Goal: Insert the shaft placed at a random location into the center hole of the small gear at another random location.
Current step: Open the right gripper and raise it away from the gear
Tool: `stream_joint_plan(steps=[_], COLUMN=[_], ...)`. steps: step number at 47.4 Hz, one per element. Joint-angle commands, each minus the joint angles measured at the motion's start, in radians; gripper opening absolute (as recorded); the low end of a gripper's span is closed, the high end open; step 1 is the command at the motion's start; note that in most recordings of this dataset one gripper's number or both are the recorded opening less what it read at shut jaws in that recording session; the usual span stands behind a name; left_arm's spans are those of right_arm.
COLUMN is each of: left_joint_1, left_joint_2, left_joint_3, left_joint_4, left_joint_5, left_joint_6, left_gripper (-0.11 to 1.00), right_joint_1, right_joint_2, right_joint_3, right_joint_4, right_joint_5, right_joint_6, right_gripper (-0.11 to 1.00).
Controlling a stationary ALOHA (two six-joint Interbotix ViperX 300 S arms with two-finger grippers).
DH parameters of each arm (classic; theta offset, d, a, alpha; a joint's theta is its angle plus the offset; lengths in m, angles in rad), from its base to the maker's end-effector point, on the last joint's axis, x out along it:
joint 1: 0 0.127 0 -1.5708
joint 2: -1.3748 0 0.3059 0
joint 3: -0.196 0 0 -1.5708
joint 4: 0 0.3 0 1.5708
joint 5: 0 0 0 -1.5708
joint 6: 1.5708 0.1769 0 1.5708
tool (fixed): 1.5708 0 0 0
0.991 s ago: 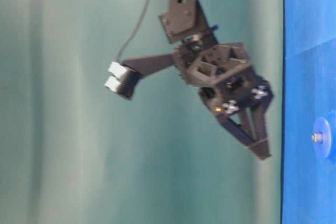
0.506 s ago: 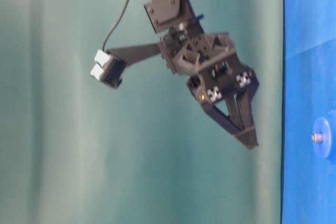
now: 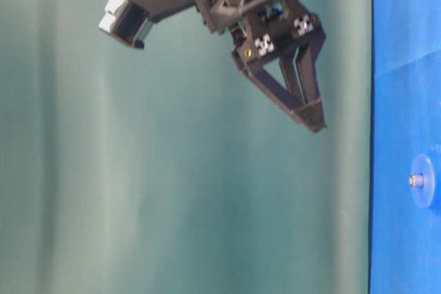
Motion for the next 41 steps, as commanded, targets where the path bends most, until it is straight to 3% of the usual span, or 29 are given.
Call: stream_joint_plan(steps=[1,11,41], left_joint_1=[0.0,0.0,0.0], left_joint_2=[0.003,0.003,0.003], left_joint_3=[-0.011,-0.011,-0.009], left_joint_4=[0.0,0.0,0.0], left_joint_5=[-0.008,-0.009,-0.006], left_joint_6=[-0.002,0.0,0.0], left_gripper=[0.0,0.0,0.0], right_joint_1=[0.003,0.003,0.002], right_joint_2=[-0.038,-0.074,-0.077], right_joint_3=[0.006,0.049,0.051], right_joint_4=[0.0,0.002,0.003], right_joint_5=[-0.009,-0.009,0.006], right_joint_6=[0.002,0.002,0.002], right_gripper=[0.7,0.7,0.7])
